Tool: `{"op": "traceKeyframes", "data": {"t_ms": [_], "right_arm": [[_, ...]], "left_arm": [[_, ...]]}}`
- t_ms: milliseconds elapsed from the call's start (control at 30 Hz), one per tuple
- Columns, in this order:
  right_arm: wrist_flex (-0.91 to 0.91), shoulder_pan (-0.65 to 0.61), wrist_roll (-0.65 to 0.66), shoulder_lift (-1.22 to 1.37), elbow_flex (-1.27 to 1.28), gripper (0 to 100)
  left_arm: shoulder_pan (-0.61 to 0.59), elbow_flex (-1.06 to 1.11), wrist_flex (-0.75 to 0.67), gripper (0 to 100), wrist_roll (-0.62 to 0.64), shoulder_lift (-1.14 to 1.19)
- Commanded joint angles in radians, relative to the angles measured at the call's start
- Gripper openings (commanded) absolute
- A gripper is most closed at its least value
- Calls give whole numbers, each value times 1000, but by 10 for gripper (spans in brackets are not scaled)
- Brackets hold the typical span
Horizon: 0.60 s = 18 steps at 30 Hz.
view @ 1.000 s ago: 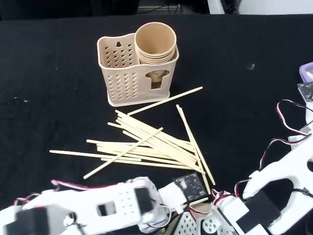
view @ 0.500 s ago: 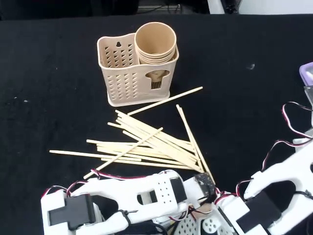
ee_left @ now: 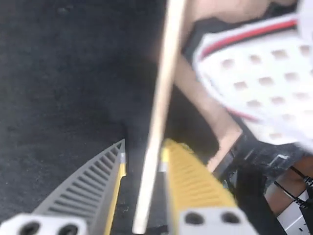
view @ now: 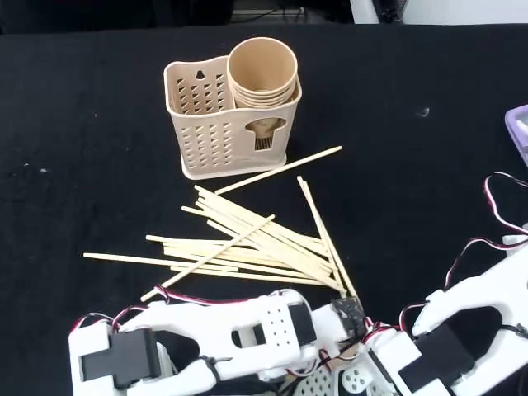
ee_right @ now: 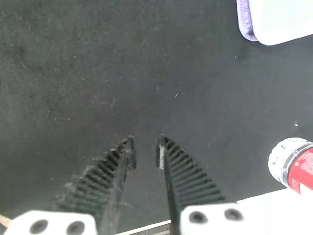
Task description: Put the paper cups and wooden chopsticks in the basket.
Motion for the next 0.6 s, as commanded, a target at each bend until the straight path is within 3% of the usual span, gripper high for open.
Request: {"op": "traceKeyframes", "data": {"t_ms": [0,167,267,433,567], "right_arm": [[-12,12,-2,-8,-53,88],[-12,12,-2,-8,-53,88],[-12,12,-2,-8,-53,88],[-12,12,-2,-8,-53,88],[-12,11,-2,-8,-50,88]], "left_arm": [[1,-24,-12,30,11,-14],[-1,-25,-6,30,17,-14],[-12,-65,71,30,15,-14],[-202,-143,170,30,-83,-14],[-335,-154,170,30,-147,-69]]}}
